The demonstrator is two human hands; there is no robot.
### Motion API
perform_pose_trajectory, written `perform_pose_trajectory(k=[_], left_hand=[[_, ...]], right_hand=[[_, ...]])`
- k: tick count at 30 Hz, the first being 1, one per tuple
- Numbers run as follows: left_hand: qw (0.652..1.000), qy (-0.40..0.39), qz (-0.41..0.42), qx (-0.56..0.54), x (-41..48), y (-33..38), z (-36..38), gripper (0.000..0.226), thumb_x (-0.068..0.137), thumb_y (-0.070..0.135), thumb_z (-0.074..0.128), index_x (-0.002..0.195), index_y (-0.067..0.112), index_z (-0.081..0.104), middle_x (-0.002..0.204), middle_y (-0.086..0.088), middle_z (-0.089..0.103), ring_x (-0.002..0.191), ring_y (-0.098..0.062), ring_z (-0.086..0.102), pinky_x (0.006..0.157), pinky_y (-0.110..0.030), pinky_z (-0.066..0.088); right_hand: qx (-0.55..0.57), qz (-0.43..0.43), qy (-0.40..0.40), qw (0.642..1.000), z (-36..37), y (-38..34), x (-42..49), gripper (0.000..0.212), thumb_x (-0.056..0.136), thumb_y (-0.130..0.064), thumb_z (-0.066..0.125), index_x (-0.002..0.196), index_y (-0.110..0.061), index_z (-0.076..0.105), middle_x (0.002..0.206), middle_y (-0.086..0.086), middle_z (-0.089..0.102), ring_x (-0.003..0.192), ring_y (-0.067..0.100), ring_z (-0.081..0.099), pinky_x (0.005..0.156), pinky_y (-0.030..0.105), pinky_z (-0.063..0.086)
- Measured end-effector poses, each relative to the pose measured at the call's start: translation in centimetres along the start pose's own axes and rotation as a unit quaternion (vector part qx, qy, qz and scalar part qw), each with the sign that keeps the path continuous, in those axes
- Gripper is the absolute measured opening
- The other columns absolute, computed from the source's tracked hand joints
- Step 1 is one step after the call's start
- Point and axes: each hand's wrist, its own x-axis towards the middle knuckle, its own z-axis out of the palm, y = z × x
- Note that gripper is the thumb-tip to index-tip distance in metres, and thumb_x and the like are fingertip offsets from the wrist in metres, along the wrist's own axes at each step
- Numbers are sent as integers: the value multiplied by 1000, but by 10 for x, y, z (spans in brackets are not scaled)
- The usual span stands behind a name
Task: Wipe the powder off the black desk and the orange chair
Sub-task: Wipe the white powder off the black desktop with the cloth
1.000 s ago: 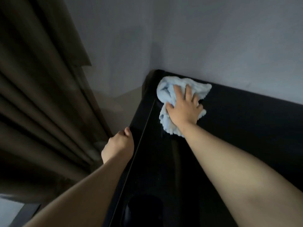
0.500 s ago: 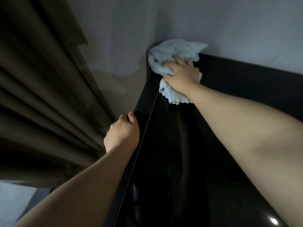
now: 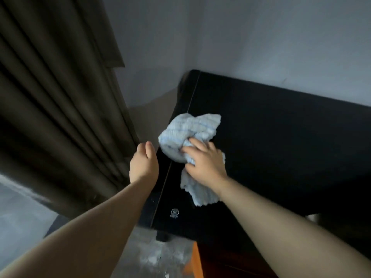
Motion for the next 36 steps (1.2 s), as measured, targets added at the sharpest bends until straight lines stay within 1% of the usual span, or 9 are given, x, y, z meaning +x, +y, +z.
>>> perform_pose_trajectory(k=[5,10,13,18,22,24,28,32,36], left_hand=[[999,-39,3,16,-56,-23,-52,39,102,34,29,114,6,53,118,-20,59,111,-35,52,84,-34,35],[998,-53,7,35,-98,-57,-101,39,101,34,29,115,6,53,118,-20,58,111,-34,52,86,-36,37],[997,-51,17,47,-114,-76,-125,38,101,35,28,109,8,53,116,-19,58,109,-35,52,86,-37,37],[995,-56,26,79,-123,-91,-154,40,101,37,27,112,9,52,120,-19,57,114,-35,50,91,-40,38],[993,-90,34,62,-135,-83,-157,39,100,37,31,119,11,53,124,-15,56,117,-32,48,95,-40,38],[991,-120,54,37,-141,-75,-153,38,99,38,35,122,14,54,126,-12,55,119,-31,47,100,-40,38],[976,-187,86,-74,-152,-48,-135,24,96,38,41,106,23,57,120,-8,57,109,-22,53,100,-40,42],[960,-231,53,-151,-162,-18,-117,27,99,33,39,118,20,53,113,-3,57,108,-20,53,98,-35,42],[957,-242,38,-155,-167,6,-88,37,98,43,38,131,29,46,126,-2,56,117,-23,52,104,-43,41]], right_hand=[[26,8,-8,1000,18,-61,-88,52,71,-32,38,119,-31,58,142,-14,39,123,25,36,90,36,31],[53,-16,-39,998,41,-122,-165,42,77,-23,47,116,-32,59,140,-10,43,123,24,36,95,39,34],[-9,-89,-86,992,77,-151,-211,34,67,-26,41,91,-32,65,110,-16,60,95,20,56,71,39,53],[34,41,26,998,88,-173,-227,45,64,-35,30,94,-33,63,115,-10,62,96,27,61,69,42,54],[103,94,59,988,54,-176,-218,46,78,-22,47,123,-29,54,130,-5,53,116,26,49,90,41,46],[221,128,57,965,38,-175,-217,50,79,-20,57,127,-29,47,121,-5,58,112,18,53,90,35,47],[376,188,178,889,7,-176,-218,44,73,-13,63,106,-33,43,97,-10,60,90,9,59,80,33,51],[396,205,229,865,-18,-154,-223,36,74,-12,64,99,-30,46,98,-12,51,89,6,56,79,30,51],[306,211,264,890,-38,-110,-224,49,75,-16,63,120,-28,48,118,-10,48,108,8,51,91,34,49]])
